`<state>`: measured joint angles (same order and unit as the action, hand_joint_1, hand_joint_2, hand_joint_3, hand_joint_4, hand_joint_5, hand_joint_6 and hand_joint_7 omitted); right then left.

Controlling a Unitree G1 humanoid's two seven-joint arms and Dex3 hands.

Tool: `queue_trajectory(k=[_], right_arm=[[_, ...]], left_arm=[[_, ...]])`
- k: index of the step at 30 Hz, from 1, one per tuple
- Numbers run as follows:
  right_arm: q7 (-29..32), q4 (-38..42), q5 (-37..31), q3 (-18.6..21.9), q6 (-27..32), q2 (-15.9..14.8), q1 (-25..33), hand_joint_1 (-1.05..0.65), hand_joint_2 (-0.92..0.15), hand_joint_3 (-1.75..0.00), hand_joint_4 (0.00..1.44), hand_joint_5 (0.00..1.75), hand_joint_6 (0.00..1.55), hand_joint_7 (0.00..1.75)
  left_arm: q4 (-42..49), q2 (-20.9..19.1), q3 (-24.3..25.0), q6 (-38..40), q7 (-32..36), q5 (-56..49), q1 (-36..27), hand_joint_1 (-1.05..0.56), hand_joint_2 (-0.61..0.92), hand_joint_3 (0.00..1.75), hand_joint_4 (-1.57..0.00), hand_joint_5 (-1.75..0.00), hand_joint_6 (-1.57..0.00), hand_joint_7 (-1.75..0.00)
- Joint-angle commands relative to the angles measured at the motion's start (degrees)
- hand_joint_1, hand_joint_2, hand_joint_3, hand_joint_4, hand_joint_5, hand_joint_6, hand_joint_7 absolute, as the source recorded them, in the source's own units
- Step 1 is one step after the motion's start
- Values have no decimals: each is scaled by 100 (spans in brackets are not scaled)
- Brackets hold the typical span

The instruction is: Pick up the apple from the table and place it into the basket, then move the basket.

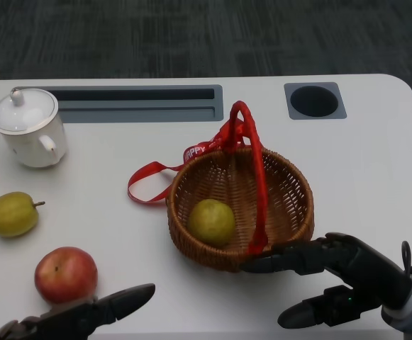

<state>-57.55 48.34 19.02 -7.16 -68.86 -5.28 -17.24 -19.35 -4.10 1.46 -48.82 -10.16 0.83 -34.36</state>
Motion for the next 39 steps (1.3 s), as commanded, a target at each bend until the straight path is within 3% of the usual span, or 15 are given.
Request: queue_trajectory(k=[1, 11, 21, 26, 31, 39], right_arm=[[24, -49, -5, 1, 0, -59, -54, -41, -92, -1, 69, 0, 64, 0], [-32, -51, 46, -19, 59, -47, -78, -40, -92, 0, 69, 0, 63, 0], [-95, -43, 109, -25, 41, -5, -98, -40, -92, 0, 68, 0, 62, 0], [-137, -27, 116, -15, 43, 0, -90, -40, -92, 0, 68, 0, 62, 0], [-121, -69, 91, -13, 80, -16, -51, -41, -92, 0, 68, 0, 62, 0], [-123, -125, 92, -6, 120, -57, -17, -40, -92, 0, 68, 0, 62, 0]], left_arm=[[-15, -35, 16, -8, 59, 10, -7, -31, 75, 0, -100, 0, -89, 0], [-88, -9, 214, 19, 132, -359, 8, -34, 76, 0, -95, 0, -85, 0], [-27, 251, 1249, -93, 924, -2147, 205, -69, 70, 0, -41, 0, -46, 0], [646, 164, 1567, -73, 1563, -2821, 676, -78, 69, 0, -27, 0, -35, 0], [1691, -76, 1696, -135, 2366, -3314, 1330, -72, 66, 0, -25, 0, -32, 0], [3500, -511, 1343, 195, 3511, -3869, 2317, -71, 70, 1, -19, 0, -24, 0]])
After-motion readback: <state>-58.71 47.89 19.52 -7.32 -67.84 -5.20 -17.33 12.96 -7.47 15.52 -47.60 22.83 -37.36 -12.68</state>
